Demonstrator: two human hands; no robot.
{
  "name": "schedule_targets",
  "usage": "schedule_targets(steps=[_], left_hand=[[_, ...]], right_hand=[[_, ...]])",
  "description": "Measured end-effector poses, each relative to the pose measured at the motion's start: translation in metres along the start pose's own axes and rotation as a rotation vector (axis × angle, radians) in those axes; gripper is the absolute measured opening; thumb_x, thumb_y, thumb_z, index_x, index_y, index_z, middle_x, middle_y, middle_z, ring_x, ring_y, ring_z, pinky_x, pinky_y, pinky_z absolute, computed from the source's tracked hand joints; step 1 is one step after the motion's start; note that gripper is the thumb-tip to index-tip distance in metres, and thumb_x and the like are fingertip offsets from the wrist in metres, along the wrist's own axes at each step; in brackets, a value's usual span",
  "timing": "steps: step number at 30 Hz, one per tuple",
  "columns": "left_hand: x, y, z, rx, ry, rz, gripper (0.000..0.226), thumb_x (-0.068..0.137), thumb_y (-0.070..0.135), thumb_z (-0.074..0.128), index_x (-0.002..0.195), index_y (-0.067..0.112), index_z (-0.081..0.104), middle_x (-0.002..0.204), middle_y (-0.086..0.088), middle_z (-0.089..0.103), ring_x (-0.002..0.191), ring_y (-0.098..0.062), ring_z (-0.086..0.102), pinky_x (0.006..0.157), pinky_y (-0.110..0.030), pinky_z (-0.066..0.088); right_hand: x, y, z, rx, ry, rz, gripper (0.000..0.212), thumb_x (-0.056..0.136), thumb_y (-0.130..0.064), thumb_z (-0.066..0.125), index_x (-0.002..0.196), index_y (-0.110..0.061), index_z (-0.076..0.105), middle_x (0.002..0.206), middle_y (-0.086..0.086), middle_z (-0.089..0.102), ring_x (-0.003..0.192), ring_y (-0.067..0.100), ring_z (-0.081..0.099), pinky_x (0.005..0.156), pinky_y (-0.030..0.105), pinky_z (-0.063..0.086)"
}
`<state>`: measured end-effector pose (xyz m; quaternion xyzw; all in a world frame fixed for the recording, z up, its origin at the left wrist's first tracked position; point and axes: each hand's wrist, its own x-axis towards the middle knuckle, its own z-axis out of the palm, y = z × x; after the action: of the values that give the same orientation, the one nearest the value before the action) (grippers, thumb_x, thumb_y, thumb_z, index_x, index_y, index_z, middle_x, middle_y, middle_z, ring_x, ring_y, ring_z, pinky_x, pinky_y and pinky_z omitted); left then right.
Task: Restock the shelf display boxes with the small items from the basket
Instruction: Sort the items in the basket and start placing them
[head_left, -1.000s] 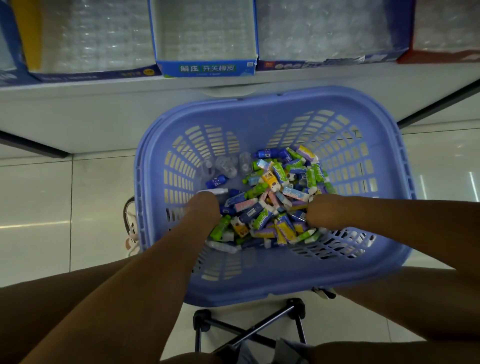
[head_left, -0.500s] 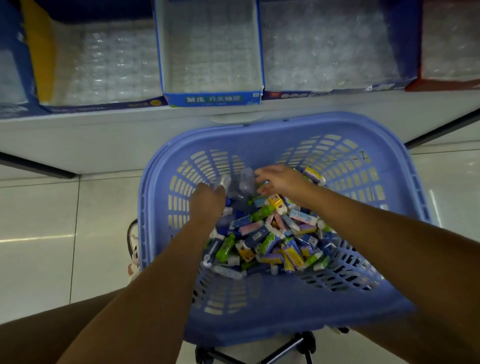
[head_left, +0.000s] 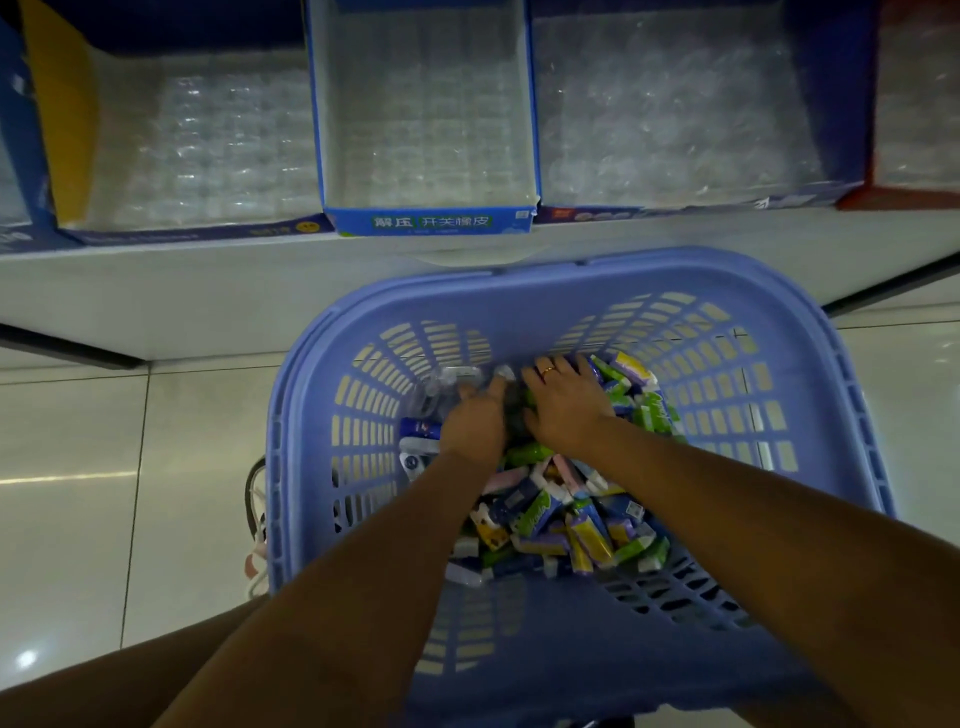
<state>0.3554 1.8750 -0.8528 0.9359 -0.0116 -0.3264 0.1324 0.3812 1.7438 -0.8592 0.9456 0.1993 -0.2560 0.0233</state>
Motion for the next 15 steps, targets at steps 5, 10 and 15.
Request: schedule_targets(steps=[5, 10, 15], left_hand=[[0.019, -0.014, -0.014, -0.142, -0.092, 0.084, 0.050, 0.092, 0.018, 0.057, 0.139, 0.016, 0.040, 0.132, -0.015, 0.053, 0.113, -0.031, 0.056, 0.094, -0.042, 0.047], [0.024, -0.020, -0.015, -0.238, 0.025, 0.025, 0.050, 0.093, 0.018, 0.056, 0.138, 0.013, 0.036, 0.118, -0.021, 0.060, 0.104, -0.034, 0.060, 0.073, -0.032, 0.045], [0.020, 0.010, 0.001, -0.420, 0.072, -0.070, 0.043, 0.096, 0.010, 0.048, 0.136, 0.007, 0.033, 0.118, -0.022, 0.060, 0.104, -0.036, 0.060, 0.081, -0.041, 0.048]], right_hand=[[0.011, 0.001, -0.010, 0.003, -0.082, 0.037, 0.041, 0.093, -0.040, 0.039, 0.116, -0.012, 0.056, 0.119, 0.015, 0.058, 0.113, 0.032, 0.053, 0.095, 0.042, 0.042], [-0.003, 0.015, 0.001, 0.114, -0.289, -0.038, 0.055, 0.091, -0.057, 0.035, 0.131, -0.023, 0.051, 0.134, 0.016, 0.050, 0.120, 0.033, 0.046, 0.098, 0.042, 0.038], [-0.017, 0.005, -0.019, 0.398, -0.552, -0.157, 0.038, 0.095, -0.042, 0.044, 0.126, -0.022, 0.054, 0.133, 0.004, 0.054, 0.113, 0.021, 0.051, 0.091, 0.029, 0.040]])
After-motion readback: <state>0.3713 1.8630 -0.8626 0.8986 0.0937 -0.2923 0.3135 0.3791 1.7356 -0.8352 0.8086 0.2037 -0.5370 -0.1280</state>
